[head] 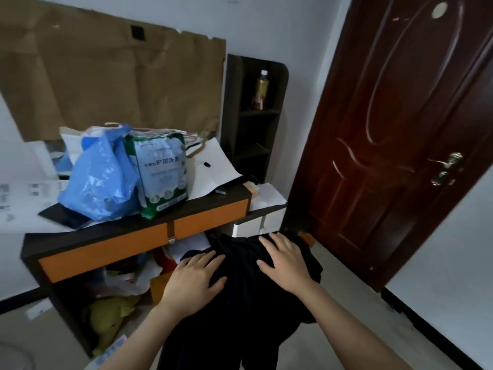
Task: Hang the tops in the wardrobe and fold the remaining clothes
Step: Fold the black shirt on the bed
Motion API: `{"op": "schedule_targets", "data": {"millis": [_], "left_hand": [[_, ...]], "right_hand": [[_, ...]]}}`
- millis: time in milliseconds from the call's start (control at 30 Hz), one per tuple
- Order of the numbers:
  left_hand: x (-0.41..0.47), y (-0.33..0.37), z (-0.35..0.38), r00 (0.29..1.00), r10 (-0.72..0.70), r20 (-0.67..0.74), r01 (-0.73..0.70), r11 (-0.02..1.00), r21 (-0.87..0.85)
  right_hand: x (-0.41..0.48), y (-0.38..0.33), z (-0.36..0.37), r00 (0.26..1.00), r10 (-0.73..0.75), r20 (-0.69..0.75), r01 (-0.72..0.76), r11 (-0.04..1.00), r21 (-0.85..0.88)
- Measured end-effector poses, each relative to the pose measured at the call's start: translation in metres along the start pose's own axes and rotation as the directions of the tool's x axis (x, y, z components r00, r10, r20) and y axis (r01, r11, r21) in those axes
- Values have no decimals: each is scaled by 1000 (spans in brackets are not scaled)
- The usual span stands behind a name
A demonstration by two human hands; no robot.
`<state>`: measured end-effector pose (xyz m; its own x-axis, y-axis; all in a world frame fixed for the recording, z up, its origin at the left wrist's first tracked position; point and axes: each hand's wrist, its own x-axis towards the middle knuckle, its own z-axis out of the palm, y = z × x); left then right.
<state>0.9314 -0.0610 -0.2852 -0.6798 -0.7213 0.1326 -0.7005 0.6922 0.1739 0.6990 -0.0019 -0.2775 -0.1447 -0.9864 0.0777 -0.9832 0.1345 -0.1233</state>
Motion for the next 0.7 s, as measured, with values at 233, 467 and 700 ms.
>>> {"op": "schedule_targets", "data": {"millis": [233, 467, 700], "left_hand": [[-1, -1, -3, 983, -179, -24, 179, 984, -25], [-20, 29, 15, 892, -427, -150, 440, 895, 66], [-18, 38, 10, 828, -554, -87, 558, 830, 20]], "right_hand": [[19, 11, 32, 974, -172, -150, 201, 956, 212], [18, 19, 29, 965, -248, -89, 262, 936, 235], [16, 34, -12, 958, -247, -146, 285, 766, 576]]}}
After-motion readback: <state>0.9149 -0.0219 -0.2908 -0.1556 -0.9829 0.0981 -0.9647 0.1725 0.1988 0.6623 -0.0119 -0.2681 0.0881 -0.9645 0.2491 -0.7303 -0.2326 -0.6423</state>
